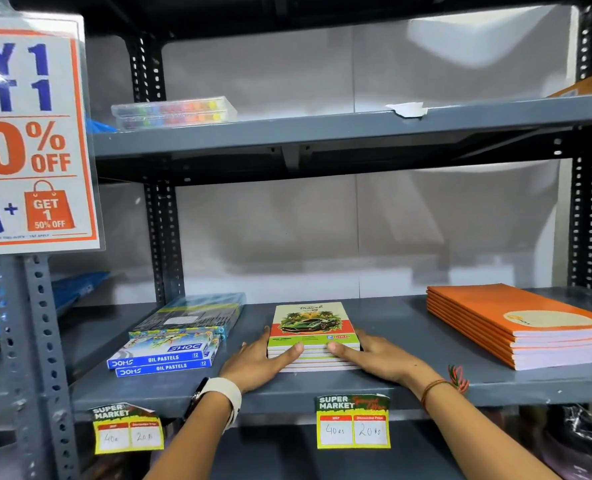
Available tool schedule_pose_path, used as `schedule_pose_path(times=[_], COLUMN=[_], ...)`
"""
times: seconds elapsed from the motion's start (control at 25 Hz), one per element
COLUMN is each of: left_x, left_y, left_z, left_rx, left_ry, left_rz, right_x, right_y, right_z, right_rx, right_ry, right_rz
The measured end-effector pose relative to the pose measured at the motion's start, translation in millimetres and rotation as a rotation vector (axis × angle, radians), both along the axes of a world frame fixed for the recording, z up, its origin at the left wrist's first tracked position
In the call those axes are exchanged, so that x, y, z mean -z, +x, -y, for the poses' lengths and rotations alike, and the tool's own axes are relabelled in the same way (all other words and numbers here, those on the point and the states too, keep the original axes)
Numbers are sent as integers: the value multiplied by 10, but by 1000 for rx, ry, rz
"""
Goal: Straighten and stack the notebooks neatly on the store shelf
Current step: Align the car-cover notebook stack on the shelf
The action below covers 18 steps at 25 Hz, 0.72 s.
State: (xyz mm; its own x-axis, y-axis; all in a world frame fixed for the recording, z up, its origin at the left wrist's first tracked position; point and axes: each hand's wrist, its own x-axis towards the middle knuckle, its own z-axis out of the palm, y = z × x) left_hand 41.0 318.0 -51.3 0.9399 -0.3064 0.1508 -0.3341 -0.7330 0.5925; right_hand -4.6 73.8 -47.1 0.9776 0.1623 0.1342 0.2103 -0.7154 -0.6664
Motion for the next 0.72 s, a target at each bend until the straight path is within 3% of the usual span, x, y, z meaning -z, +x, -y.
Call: schedule_pose_path(times=[0.72], left_x=[-64], left_y=[-101], left_z=[-13], left_rx=[77], left_ry=[34], left_rz=[62], right_x=[-13], right_y=[-29], right_z=[-12], right_rx=[-29], right_ry=[-69], right_rz=[14])
